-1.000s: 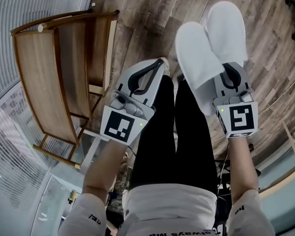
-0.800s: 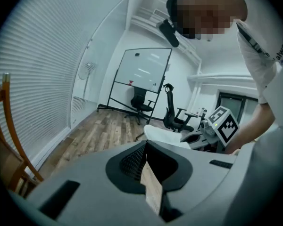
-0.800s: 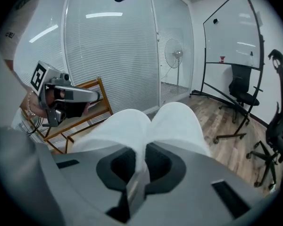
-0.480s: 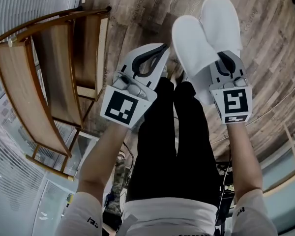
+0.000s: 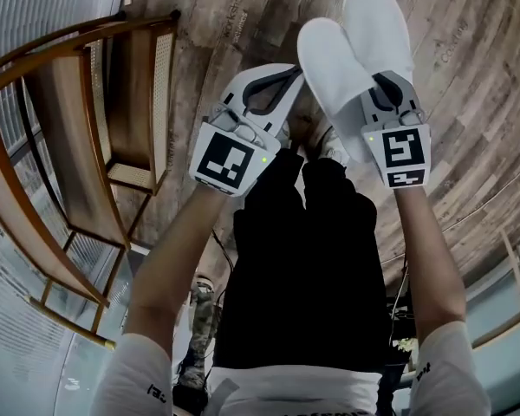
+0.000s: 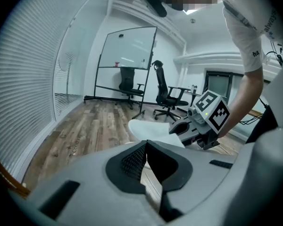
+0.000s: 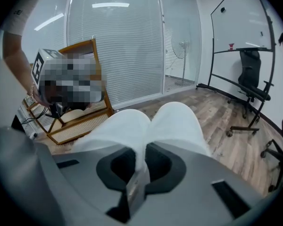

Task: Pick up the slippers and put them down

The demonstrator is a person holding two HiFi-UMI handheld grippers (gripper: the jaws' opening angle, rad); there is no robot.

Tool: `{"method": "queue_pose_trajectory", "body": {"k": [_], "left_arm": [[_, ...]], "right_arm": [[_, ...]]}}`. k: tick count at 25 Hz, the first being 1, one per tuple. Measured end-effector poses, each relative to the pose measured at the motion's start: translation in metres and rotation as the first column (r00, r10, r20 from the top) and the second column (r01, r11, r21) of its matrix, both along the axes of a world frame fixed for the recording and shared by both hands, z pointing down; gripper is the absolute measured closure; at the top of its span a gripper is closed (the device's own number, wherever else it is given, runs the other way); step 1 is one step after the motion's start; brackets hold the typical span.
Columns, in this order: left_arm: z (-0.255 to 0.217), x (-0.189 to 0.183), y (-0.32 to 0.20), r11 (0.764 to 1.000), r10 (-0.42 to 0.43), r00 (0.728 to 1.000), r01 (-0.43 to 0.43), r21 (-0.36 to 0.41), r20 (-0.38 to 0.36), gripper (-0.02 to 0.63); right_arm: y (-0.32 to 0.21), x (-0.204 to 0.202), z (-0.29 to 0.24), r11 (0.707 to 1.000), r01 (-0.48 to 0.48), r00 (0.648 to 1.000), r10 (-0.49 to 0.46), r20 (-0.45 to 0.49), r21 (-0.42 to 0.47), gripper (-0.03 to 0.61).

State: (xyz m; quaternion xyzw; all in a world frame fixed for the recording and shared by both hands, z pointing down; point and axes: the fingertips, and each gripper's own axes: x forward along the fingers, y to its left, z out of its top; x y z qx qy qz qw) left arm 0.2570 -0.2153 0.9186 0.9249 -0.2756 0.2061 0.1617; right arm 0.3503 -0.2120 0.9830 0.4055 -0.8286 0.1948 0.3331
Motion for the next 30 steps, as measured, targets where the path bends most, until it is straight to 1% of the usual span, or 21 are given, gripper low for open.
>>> {"method": "queue_pose_trajectory", "body": {"k": [3,6,10,11,12,13,15,16,20,23,24,25,28,29,30], "left_arm": [[0.036,0.005,-0.002,1.0,0.023,1.0,-0.023,-0.002,0.011,0.601],[0.071,0.01,-0.005,0.999,0.039,0.999,-0.038,-0.023,0.026,0.601],[0.097,0.013,-0.013,0.999,0.048,0.999,-0.048,-0.02,0.025,0.601],[0.099,0.012,-0.015,0.999,0.044,0.999,-0.043,-0.02,0.024,0.601],[0.1,0.01,-0.016,0.999,0.037,0.999,-0.037,-0.021,0.024,0.601],[0.101,0.008,-0.018,0.999,0.03,0.999,-0.029,-0.024,0.025,0.601],[0.098,0.004,-0.016,0.999,0.017,0.999,-0.016,-0.034,0.028,0.601],[0.096,0.003,-0.014,0.999,0.014,0.999,-0.013,-0.039,0.03,0.601],[0.086,-0.003,-0.001,0.998,0.022,0.999,-0.02,-0.058,0.037,0.601],[0.084,-0.007,0.004,0.998,0.026,0.999,-0.023,-0.059,0.044,0.601],[0.085,-0.009,0.005,0.998,0.024,0.999,-0.022,-0.061,0.046,0.601],[0.087,-0.01,0.006,0.998,0.024,0.999,-0.021,-0.064,0.048,0.601],[0.094,-0.011,0.009,0.997,0.026,0.998,-0.022,-0.069,0.054,0.601],[0.096,-0.012,0.01,0.997,0.025,0.998,-0.021,-0.07,0.055,0.601],[0.096,-0.012,0.011,0.997,0.023,0.998,-0.019,-0.073,0.056,0.601]], "right_arm": [[-0.008,0.0,0.039,1.0,0.016,1.0,-0.017,-0.007,-0.006,0.548],[-0.016,-0.001,0.073,1.0,0.024,1.0,-0.024,0.01,-0.017,0.548],[-0.026,-0.004,0.106,0.999,0.035,0.999,-0.034,0.035,-0.03,0.546],[-0.026,-0.004,0.115,0.998,0.029,0.999,-0.027,0.042,-0.056,0.528],[-0.024,-0.003,0.126,0.995,0.02,0.999,-0.016,0.045,-0.095,0.395],[-0.02,0.0,0.137,0.99,0.01,0.999,-0.004,0.04,-0.143,0.339],[-0.005,0.009,0.151,0.976,-0.009,1.0,0.011,0.011,-0.216,0.337],[0.002,0.015,0.153,0.972,-0.017,1.0,0.017,-0.004,-0.235,0.337],[0.026,0.025,0.146,0.963,-0.034,0.999,0.03,-0.023,-0.266,0.337],[0.03,0.024,0.143,0.966,-0.032,0.999,0.025,-0.029,-0.258,0.337],[0.031,0.023,0.146,0.962,-0.035,0.999,0.031,-0.02,-0.27,0.334],[0.035,0.021,0.152,0.953,-0.039,0.999,0.039,-0.006,-0.3,0.333],[0.053,0.02,0.177,0.905,-0.066,0.997,0.077,0.01,-0.421,0.332],[0.056,0.021,0.18,0.899,-0.079,0.996,0.091,0.007,-0.432,0.333],[0.057,0.021,0.178,0.901,-0.089,0.995,0.102,0.009,-0.424,0.333]]}}
